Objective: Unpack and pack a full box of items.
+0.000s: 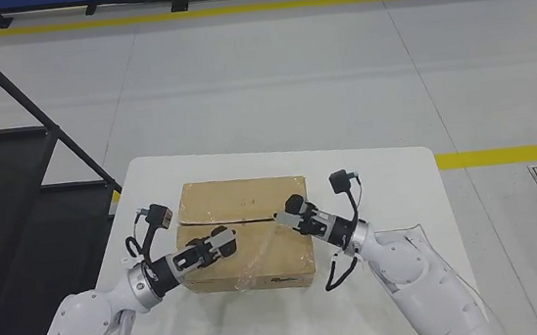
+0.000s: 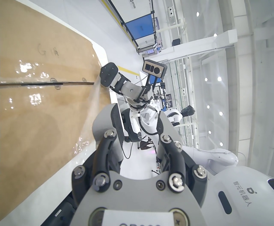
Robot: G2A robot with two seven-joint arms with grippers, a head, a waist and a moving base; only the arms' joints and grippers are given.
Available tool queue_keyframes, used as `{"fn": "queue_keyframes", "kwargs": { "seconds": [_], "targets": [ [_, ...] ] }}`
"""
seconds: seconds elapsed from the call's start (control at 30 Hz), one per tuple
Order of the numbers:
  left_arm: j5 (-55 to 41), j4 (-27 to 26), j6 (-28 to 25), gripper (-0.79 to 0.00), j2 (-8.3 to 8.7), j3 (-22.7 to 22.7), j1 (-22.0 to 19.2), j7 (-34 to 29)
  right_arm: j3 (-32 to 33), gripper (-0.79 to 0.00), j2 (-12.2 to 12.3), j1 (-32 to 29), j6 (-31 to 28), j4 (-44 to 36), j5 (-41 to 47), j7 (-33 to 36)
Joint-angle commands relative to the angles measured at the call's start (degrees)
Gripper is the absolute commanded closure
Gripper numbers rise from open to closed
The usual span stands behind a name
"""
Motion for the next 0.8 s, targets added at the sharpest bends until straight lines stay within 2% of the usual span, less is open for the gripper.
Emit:
{"fn": "queue_keyframes", "kwargs": {
  "seconds": [0.0, 0.17, 0.3, 0.47, 0.6, 0.77],
  "targets": [
    [0.1, -0.1, -0.2, -0.369, 0.09, -0.5, 0.3, 0.1, 0.0, -0.785, 0.0, 0.0, 0.1, 0.0, 0.1, -0.3],
    [2.3, -1.0, -1.5, -0.348, 0.49, -1.5, 1.6, -2.0, 0.3, -0.785, 0.1, -0.5, -0.9, -0.9, -0.4, -1.4],
    [3.4, -1.5, -2.9, -0.354, 0.97, -2.6, 3.3, -5.6, 0.8, -0.785, 0.2, -1.7, -2.2, -2.6, -1.2, -2.7],
    [9.2, -2.8, -4.7, -0.382, 1.47, -2.4, 5.5, -7.9, 1.6, -0.785, 0.5, -3.1, -2.9, -4.3, -1.7, -3.4],
    [21.5, -5.9, -7.5, -0.391, 1.81, -1.3, 7.1, -5.8, 2.2, -0.785, 0.7, -3.9, -3.3, -4.8, -1.6, -3.4],
    [37.4, -10.9, -15.8, -0.536, 2.15, -0.5, 11.1, 0.1, 2.9, -0.785, 1.0, -4.7, -3.6, -5.0, -1.2, -3.1]
  ]
}}
